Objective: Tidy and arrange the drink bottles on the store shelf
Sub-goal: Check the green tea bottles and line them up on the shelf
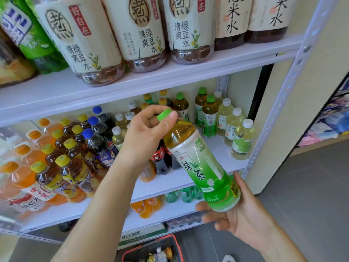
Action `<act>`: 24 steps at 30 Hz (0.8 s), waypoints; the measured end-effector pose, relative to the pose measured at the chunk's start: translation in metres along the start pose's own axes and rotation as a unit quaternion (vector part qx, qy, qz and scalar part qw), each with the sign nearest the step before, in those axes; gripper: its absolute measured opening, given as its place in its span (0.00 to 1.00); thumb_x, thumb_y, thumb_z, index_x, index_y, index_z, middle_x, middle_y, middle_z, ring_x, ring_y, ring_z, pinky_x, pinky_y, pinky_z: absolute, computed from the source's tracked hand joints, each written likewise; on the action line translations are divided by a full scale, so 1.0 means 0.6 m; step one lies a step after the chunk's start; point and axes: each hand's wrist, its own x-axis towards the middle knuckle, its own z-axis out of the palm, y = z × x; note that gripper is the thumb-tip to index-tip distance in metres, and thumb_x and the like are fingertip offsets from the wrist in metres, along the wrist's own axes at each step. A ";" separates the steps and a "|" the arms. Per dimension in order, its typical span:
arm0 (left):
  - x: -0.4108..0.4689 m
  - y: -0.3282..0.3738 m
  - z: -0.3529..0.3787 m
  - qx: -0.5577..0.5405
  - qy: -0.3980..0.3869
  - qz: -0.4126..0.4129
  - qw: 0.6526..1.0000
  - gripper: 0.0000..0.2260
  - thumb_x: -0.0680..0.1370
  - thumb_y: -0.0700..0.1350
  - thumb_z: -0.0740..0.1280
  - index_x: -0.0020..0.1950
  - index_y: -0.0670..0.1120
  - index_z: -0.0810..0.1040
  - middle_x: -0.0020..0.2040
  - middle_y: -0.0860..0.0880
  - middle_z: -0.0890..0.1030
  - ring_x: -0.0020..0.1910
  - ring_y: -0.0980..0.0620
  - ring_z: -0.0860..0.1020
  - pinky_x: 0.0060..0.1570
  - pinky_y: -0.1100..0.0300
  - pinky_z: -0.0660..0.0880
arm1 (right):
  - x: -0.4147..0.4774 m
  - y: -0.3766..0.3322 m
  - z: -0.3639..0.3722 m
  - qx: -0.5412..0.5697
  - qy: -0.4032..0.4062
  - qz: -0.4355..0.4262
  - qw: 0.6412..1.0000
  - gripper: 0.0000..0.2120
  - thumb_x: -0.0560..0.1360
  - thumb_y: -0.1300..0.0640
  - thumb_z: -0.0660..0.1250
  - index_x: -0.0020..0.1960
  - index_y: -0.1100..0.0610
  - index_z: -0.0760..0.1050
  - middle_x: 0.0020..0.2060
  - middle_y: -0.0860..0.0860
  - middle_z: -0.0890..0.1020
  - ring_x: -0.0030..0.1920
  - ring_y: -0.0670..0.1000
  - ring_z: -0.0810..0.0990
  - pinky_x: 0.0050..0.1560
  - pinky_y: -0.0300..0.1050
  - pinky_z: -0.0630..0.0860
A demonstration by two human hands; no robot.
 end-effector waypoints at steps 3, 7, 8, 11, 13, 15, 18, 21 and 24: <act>0.015 -0.004 0.019 0.074 0.067 0.012 0.995 0.13 0.72 0.55 0.75 0.48 0.48 0.81 0.36 0.46 0.85 0.38 0.47 0.84 0.42 0.58 0.80 | 0.009 -0.008 -0.001 0.021 0.055 -0.089 0.994 0.26 0.73 0.42 0.64 0.62 0.59 0.79 0.60 0.63 0.80 0.52 0.58 0.83 0.43 0.53 0.82; 0.044 -0.009 0.037 0.162 0.138 0.010 0.977 0.13 0.70 0.58 0.76 0.45 0.51 0.81 0.37 0.44 0.85 0.39 0.43 0.83 0.37 0.50 0.80 | 0.017 -0.033 -0.010 -0.038 0.076 -0.183 0.980 0.21 0.73 0.66 0.68 0.64 0.56 0.74 0.59 0.61 0.80 0.53 0.61 0.81 0.50 0.57 0.80; 0.053 -0.010 0.040 0.173 0.128 0.003 0.976 0.11 0.71 0.58 0.75 0.46 0.52 0.81 0.38 0.45 0.85 0.40 0.43 0.83 0.39 0.47 0.80 | 0.019 -0.040 -0.014 -0.047 0.083 -0.187 0.978 0.21 0.72 0.67 0.67 0.64 0.56 0.73 0.57 0.62 0.80 0.53 0.64 0.81 0.50 0.57 0.81; 0.082 -0.012 0.038 0.221 0.017 -0.001 0.975 0.03 0.79 0.52 0.69 0.51 0.56 0.82 0.46 0.54 0.84 0.44 0.57 0.82 0.41 0.55 0.78 | 0.027 -0.057 -0.024 -0.048 0.098 -0.164 0.980 0.21 0.72 0.61 0.67 0.65 0.58 0.74 0.59 0.67 0.79 0.56 0.71 0.78 0.43 0.52 0.83; 0.099 -0.013 0.037 0.228 -0.081 -0.021 0.970 0.08 0.83 0.46 0.63 0.56 0.55 0.80 0.52 0.52 0.82 0.46 0.60 0.79 0.42 0.63 0.75 | 0.035 -0.066 -0.033 -0.028 0.100 -0.135 0.985 0.20 0.73 0.57 0.66 0.64 0.59 0.75 0.58 0.69 0.79 0.55 0.73 0.79 0.40 0.49 0.83; 0.111 -0.016 0.038 0.238 -0.137 -0.047 0.960 0.10 0.83 0.44 0.61 0.60 0.56 0.77 0.58 0.50 0.79 0.48 0.54 0.79 0.40 0.64 0.75 | 0.043 -0.077 -0.044 -0.010 0.099 -0.112 0.989 0.21 0.73 0.55 0.66 0.63 0.61 0.76 0.58 0.69 0.79 0.53 0.73 0.80 0.38 0.48 0.84; 0.131 -0.025 0.045 0.256 -0.138 -0.053 0.955 0.13 0.83 0.42 0.62 0.66 0.52 0.74 0.65 0.51 0.75 0.47 0.50 0.77 0.39 0.63 0.75 | 0.056 -0.095 -0.063 0.008 0.087 -0.086 0.992 0.22 0.74 0.54 0.66 0.64 0.65 0.75 0.58 0.71 0.77 0.53 0.74 0.79 0.38 0.49 0.84; 0.153 -0.034 0.052 0.265 -0.122 -0.070 0.954 0.15 0.81 0.42 0.65 0.69 0.48 0.73 0.68 0.49 0.73 0.50 0.44 0.80 0.43 0.59 0.80 | 0.069 -0.110 -0.087 0.011 0.069 -0.072 0.995 0.22 0.75 0.55 0.64 0.66 0.65 0.73 0.60 0.72 0.76 0.55 0.75 0.78 0.41 0.50 0.84; 0.170 -0.046 0.057 0.297 -0.110 -0.090 0.944 0.17 0.80 0.46 0.67 0.69 0.48 0.73 0.67 0.48 0.75 0.51 0.40 0.82 0.52 0.48 0.80 | 0.080 -0.120 -0.104 0.017 0.061 -0.062 0.996 0.23 0.75 0.56 0.63 0.67 0.65 0.72 0.60 0.71 0.77 0.57 0.76 0.76 0.44 0.52 0.84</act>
